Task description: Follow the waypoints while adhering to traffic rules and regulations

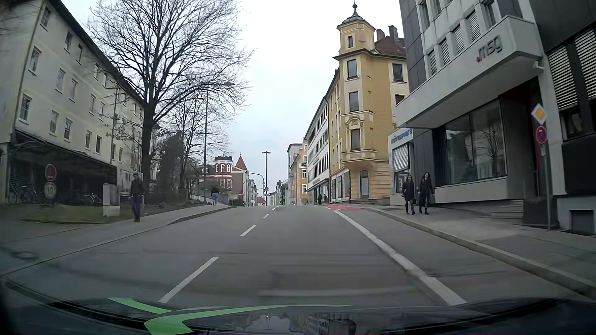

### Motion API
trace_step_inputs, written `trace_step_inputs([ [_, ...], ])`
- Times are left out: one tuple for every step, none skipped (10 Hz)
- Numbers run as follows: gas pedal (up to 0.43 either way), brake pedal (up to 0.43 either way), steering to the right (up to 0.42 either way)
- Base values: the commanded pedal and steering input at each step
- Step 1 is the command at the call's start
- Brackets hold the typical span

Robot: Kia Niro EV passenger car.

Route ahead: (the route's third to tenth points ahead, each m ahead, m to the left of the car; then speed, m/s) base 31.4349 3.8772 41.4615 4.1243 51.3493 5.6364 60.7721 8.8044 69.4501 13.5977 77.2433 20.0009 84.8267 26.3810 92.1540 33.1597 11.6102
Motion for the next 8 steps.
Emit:
trace_step_inputs([
  [0.098, 0.000, -0.001],
  [0.098, 0.000, -0.004],
  [0.098, 0.000, -0.004],
  [0.098, 0.000, -0.005],
  [0.098, 0.000, -0.005],
  [0.098, 0.000, -0.005],
  [0.067, 0.000, -0.006],
  [0.067, 0.000, -0.007],
])
